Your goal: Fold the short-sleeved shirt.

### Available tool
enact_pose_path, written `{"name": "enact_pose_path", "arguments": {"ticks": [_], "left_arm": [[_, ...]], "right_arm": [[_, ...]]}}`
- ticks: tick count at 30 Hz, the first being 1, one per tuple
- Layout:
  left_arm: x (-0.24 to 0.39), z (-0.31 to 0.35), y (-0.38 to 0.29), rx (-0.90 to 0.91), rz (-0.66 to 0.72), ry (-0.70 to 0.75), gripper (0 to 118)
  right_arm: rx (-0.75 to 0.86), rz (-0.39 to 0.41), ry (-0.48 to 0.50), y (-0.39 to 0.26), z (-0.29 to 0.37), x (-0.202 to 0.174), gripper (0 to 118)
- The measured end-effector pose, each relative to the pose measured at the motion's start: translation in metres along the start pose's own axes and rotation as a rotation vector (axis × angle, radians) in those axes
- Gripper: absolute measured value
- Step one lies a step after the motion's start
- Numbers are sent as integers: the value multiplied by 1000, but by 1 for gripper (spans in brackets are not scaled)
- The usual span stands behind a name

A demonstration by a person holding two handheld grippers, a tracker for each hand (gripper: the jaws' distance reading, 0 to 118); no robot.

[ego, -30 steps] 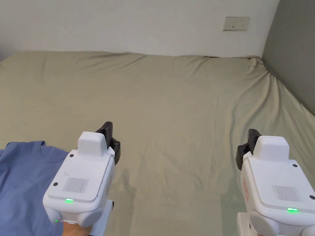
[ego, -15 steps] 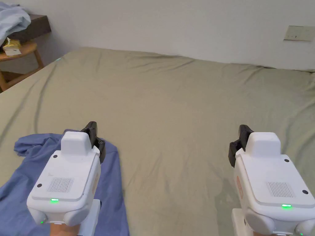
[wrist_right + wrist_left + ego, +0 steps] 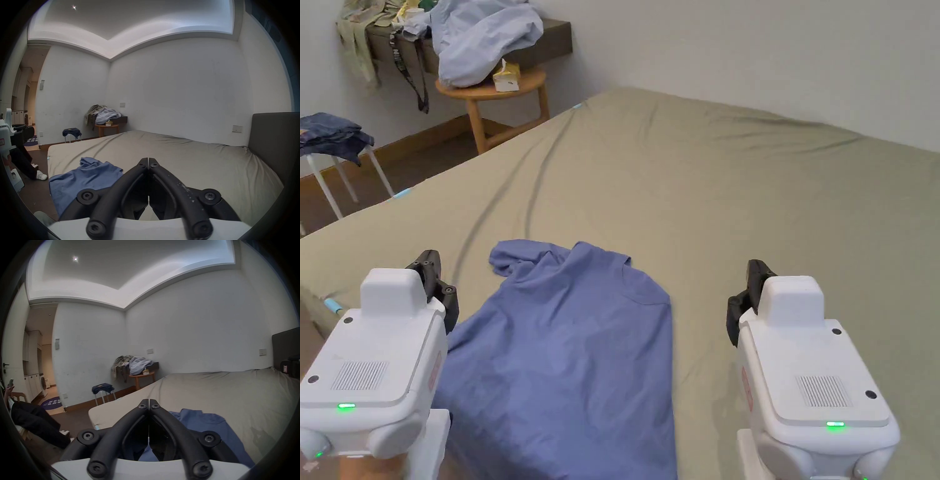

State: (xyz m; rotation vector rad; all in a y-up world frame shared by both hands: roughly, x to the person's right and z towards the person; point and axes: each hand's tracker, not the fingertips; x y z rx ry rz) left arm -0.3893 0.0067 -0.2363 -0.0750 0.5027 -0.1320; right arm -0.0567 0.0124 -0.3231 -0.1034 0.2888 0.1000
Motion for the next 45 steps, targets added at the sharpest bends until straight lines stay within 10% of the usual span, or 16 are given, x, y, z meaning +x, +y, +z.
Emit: {"name": "enact_pose_path", "arguments": {"ticks": [14, 20, 22, 24, 32, 38, 42, 45], "left_arm": [[10, -55, -20, -354, 92, -145, 0], [55, -109, -34, -587, 133, -317, 49], [74, -126, -44, -659, 113, -341, 103], [94, -139, -54, -711, 88, -358, 117], [150, -181, -116, -921, 30, -349, 105], [164, -178, -135, -958, -5, -342, 65], [170, -169, -122, -946, -44, -405, 1], [173, -165, -121, -937, -89, -403, 1]], "right_arm": [[-28, 34, 30, -16, -32, 8, 1], [-41, 46, -26, -27, -33, 31, 1], [-48, 47, -43, -30, -34, 40, 1], [-59, 48, -61, -34, -32, 46, 1], [-120, 64, -128, -42, -15, 69, 1], [-159, 59, -160, -48, -4, 87, 1], [-165, 39, -175, -47, 5, 95, 1], [-155, 21, -190, -44, 14, 101, 1]]}}
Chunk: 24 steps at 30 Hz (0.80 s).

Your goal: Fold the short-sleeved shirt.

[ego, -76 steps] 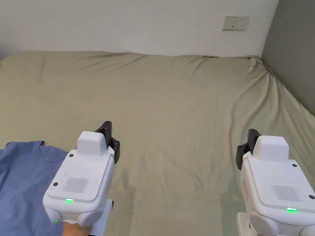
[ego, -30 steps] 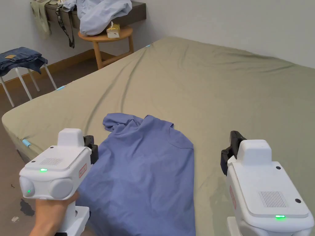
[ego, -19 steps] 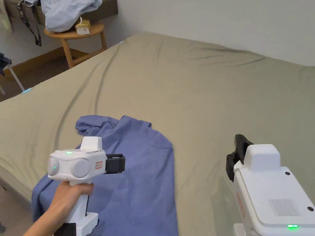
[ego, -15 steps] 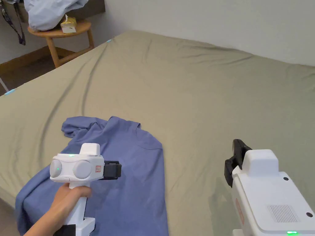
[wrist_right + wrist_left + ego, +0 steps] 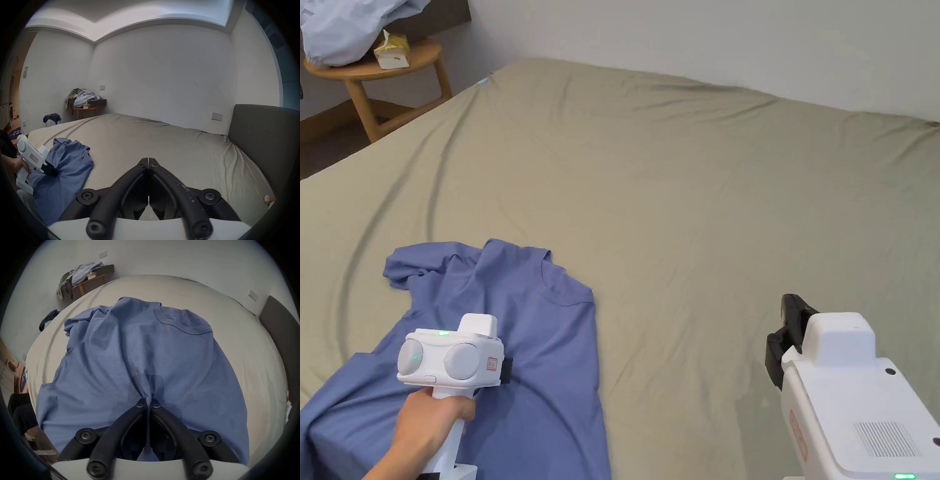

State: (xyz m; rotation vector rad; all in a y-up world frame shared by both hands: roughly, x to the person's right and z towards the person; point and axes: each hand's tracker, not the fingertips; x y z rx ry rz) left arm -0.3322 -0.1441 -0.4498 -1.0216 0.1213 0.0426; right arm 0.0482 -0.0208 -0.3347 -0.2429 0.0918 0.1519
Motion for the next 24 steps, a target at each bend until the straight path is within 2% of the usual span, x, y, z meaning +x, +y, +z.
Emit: {"name": "enact_pose_path", "arguments": {"ticks": [2, 4, 7, 11, 19, 24], "left_arm": [[-2, 11, -3, 23, 5, -4, 1], [-7, 33, -1, 99, 92, -51, 1], [-16, 79, 4, 196, 150, -129, 1], [-16, 140, 21, 274, 177, -196, 1], [48, 274, 69, 487, 43, -334, 1], [113, 323, 96, 579, -31, -507, 1]], "right_arm": [[4, -6, -4, 2, 5, 6, 1], [12, -10, -11, 3, 15, 13, 1], [26, -17, -26, 6, 24, 24, 1], [52, -45, -49, 11, 37, 38, 1], [102, -71, -105, 16, 65, 70, 1], [123, -81, -156, 19, 85, 94, 1]]}}
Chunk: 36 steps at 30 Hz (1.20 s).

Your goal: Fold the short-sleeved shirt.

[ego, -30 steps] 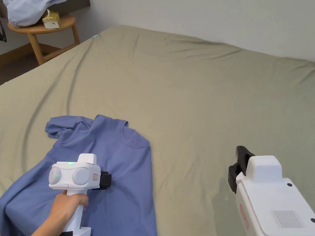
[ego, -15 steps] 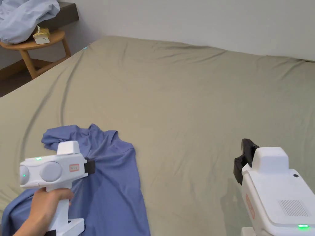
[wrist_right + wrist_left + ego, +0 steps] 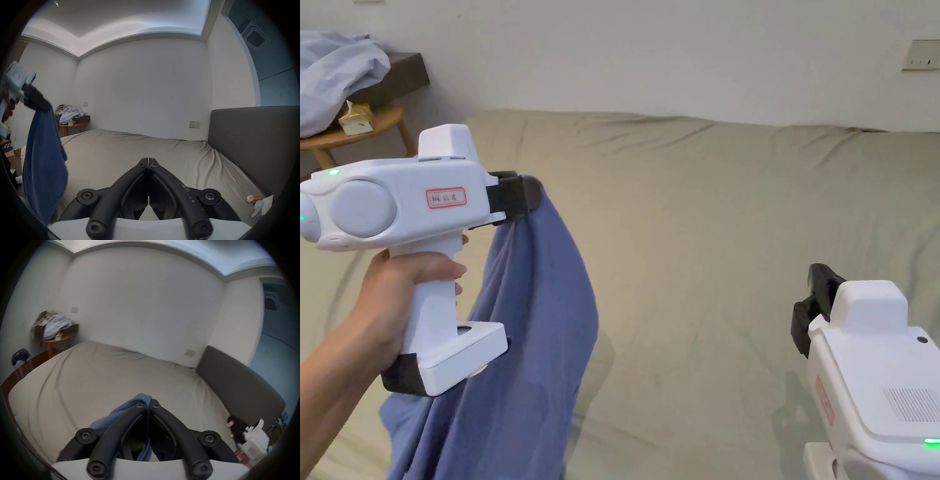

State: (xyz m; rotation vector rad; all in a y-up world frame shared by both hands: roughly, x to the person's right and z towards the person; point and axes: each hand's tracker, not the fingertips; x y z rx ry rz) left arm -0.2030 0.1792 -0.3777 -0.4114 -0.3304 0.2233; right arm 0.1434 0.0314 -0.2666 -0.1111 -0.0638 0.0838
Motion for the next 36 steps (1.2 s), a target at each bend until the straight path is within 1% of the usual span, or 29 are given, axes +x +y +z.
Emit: {"name": "enact_pose_path", "arguments": {"ticks": [4, 6, 10, 13, 16, 18, 22, 26, 29, 32, 36], "left_arm": [[65, -19, 19, 18, -81, -127, 1], [95, -30, 24, 21, -97, -181, 1], [150, -60, 21, 13, -151, -273, 1], [181, -84, 5, -35, -152, -351, 1], [202, -108, -25, -83, -175, -370, 1], [210, -126, -50, -149, -170, -399, 1], [215, -165, -116, -316, -187, -386, 1], [207, -203, -188, -457, -207, -336, 1], [204, -217, -236, -532, -216, -306, 1], [205, -224, -268, -599, -249, -286, 1], [210, -235, -302, -729, -312, -206, 2]], "right_arm": [[17, -2, -60, 4, 10, 27, 1], [24, -6, -89, 6, 14, 41, 1], [35, 0, -167, 9, 26, 69, 1], [35, 5, -224, 8, 36, 90, 1], [21, 1, -271, 2, 42, 108, 1], [8, -9, -294, -4, 45, 118, 1], [-17, -15, -319, -14, 52, 128, 1], [-43, -9, -327, -25, 56, 130, 1], [-62, -14, -327, -33, 59, 129, 1], [-80, -14, -326, -39, 58, 128, 1], [-94, -30, -326, -42, 59, 127, 1]]}}
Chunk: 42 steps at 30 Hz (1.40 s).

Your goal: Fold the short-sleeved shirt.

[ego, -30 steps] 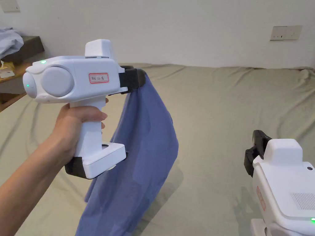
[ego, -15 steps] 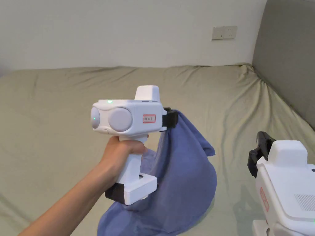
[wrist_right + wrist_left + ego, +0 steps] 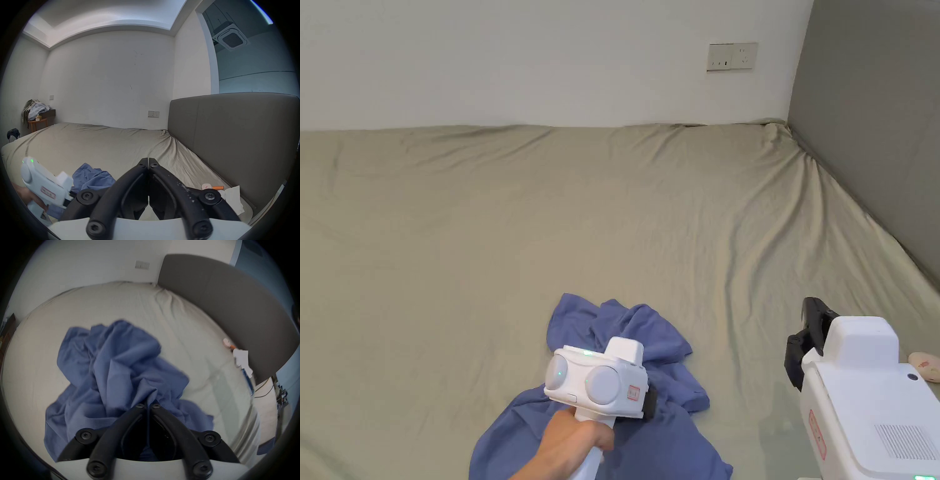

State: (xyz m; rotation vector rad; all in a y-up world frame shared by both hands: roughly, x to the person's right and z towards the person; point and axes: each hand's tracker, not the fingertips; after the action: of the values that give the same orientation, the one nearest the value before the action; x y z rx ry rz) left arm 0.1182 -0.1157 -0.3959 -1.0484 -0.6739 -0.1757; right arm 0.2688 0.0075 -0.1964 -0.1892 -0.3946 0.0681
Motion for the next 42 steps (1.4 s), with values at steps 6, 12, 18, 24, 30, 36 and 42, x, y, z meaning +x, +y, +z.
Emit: {"name": "enact_pose_path", "arguments": {"ticks": [6, 12, 18, 24, 30, 36, 42], "left_arm": [[0, 23, -5, 138, 16, -29, 59], [-1, 106, 6, 454, -18, 3, 116], [-15, 182, -9, 860, -57, 227, 118], [-50, 226, -24, 993, 47, 318, 118], [-83, 245, -50, 1098, 88, 444, 69], [-96, 253, -55, 1108, 70, 506, 0], [-106, 254, -51, 999, 89, 517, 0]], "right_arm": [[14, 16, -3, 7, 5, 1, 1], [49, 17, -12, 23, 11, -1, 1], [106, 11, -9, 42, 19, -7, 1], [154, 18, 14, 57, 24, -19, 1], [180, 32, 37, 62, 23, -31, 1], [185, 36, 53, 64, 21, -38, 1], [179, 39, 62, 61, 19, -41, 1]]}}
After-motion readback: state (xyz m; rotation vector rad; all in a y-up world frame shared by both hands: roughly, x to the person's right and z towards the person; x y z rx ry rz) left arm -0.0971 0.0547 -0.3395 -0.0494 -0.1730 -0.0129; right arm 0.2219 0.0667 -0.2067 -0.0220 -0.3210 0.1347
